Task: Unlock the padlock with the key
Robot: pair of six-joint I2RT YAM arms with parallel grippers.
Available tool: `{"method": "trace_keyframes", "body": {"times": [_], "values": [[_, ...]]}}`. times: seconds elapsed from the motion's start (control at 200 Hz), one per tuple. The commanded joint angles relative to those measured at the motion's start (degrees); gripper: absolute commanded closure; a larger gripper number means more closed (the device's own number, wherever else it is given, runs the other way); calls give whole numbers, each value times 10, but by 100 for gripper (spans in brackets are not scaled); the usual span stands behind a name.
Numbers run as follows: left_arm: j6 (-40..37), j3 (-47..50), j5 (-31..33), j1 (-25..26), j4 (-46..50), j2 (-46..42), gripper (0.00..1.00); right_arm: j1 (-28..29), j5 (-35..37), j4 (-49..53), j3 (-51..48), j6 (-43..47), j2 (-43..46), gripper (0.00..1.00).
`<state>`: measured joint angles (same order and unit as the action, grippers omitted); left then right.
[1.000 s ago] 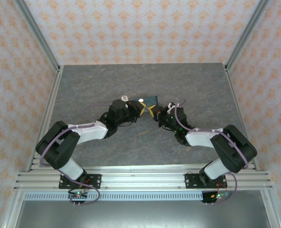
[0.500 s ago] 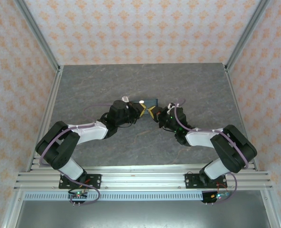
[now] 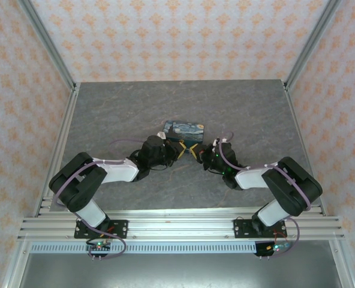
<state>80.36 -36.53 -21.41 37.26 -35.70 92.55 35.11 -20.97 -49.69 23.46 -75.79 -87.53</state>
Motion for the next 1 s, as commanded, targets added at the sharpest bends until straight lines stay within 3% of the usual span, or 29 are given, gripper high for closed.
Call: {"method": "trace_keyframes", "body": {"times": [0.0, 0.345, 0.996], "values": [[13, 0, -2, 16, -54, 5, 100, 5, 17, -57, -2, 6, -4, 100], [54, 11, 38, 26, -121, 12, 100, 17, 43, -79, -17, -31, 1, 100], [62, 8, 68, 39, -134, 20, 100, 39, 87, -50, -10, -100, 39, 100]]}}
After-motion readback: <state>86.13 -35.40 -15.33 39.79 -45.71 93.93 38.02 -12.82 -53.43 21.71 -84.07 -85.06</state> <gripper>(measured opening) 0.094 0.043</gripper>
